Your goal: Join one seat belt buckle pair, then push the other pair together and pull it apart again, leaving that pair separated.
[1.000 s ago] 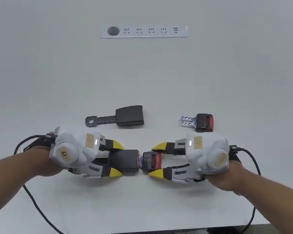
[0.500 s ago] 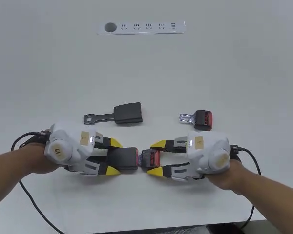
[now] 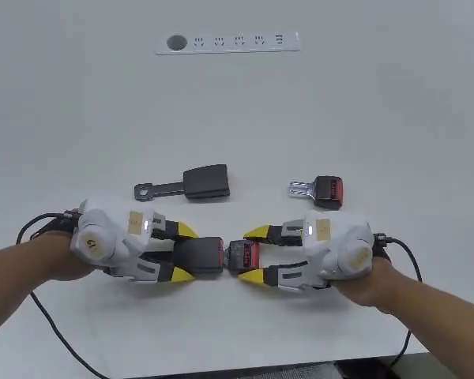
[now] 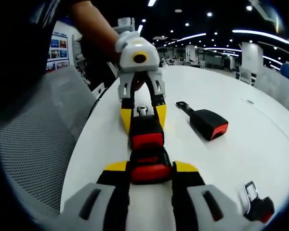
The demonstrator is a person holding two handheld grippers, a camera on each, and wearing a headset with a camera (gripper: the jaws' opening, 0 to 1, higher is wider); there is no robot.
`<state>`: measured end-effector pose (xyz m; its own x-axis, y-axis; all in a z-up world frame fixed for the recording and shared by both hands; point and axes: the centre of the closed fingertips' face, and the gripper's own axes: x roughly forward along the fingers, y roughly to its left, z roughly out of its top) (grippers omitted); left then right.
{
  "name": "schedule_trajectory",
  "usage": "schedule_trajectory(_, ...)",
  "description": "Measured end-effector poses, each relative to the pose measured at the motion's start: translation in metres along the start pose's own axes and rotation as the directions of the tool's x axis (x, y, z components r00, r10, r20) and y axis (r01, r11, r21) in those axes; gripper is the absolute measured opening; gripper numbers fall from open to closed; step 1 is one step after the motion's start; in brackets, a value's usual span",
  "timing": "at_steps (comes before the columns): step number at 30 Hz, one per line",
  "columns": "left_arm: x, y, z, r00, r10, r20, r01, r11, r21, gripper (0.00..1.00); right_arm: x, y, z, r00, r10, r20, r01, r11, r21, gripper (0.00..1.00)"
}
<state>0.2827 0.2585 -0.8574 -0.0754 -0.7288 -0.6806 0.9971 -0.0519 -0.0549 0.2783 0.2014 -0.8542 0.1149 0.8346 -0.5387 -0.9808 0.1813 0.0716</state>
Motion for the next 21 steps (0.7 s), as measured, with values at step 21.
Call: schedule_trajectory(21, -0.003, 0.000, -0.002, 0.9902, 0.026, -0.137, -0.028, 0.999, -0.017, 0.40, 0.000, -0.005, 0.013, 0.9967, -0.079, -0.021, 0.080, 0.995, 0.061, 0.49)
